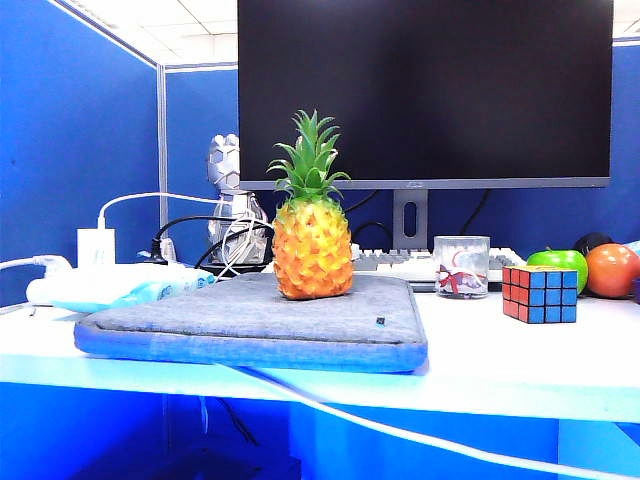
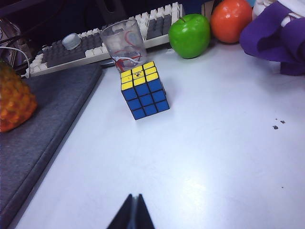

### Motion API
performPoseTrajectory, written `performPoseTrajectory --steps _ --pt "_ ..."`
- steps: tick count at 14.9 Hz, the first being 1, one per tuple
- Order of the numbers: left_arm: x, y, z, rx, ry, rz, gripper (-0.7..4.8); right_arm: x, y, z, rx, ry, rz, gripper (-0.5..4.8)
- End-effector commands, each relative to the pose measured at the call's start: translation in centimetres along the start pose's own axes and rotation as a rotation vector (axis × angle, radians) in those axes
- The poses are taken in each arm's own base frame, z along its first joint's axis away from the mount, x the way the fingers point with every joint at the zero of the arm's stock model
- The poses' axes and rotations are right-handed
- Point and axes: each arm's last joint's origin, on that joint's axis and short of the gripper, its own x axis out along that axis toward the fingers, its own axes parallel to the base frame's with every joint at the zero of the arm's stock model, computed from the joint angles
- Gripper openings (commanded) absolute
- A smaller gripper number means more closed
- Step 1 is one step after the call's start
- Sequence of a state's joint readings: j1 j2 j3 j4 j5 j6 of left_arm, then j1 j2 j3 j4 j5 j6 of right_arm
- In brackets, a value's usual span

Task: Rotate the Rubik's Cube so that its red face is facing towards you.

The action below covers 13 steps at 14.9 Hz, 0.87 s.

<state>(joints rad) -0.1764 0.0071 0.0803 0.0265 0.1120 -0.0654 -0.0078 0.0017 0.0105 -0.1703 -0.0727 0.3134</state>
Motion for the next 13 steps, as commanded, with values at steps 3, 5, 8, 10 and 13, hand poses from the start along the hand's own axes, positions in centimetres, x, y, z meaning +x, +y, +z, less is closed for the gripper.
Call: performPoseTrajectory --steps 3,5,8,10,13 --pt "0.0 -0.1 0.2 0.000 -0.013 -0.044 -0.02 0.1 -0.1 -0.1 -0.007 -0.014 -0.015 0.00" --pt "0.0 -0.2 0.5 0.004 -0.045 -0.068 -0.03 0.1 0.0 0.1 -0.008 -0.037 -0.006 0.00" --pt "-0.2 -0.6 2.5 -0.016 -0.166 -0.170 -0.03 -0.5 0.9 2.1 -0.025 -0.140 0.107 0.00" --pt "0.2 -0.8 4.4 -0.001 -0.154 -0.188 -0.03 -1.0 1.3 3.6 -0.034 -0.195 0.093 0.00" --pt "5.1 -1.0 10.8 0.002 -0.048 -0.308 -0.03 -1.2 2.0 5.8 -0.037 -0.271 0.092 0.01"
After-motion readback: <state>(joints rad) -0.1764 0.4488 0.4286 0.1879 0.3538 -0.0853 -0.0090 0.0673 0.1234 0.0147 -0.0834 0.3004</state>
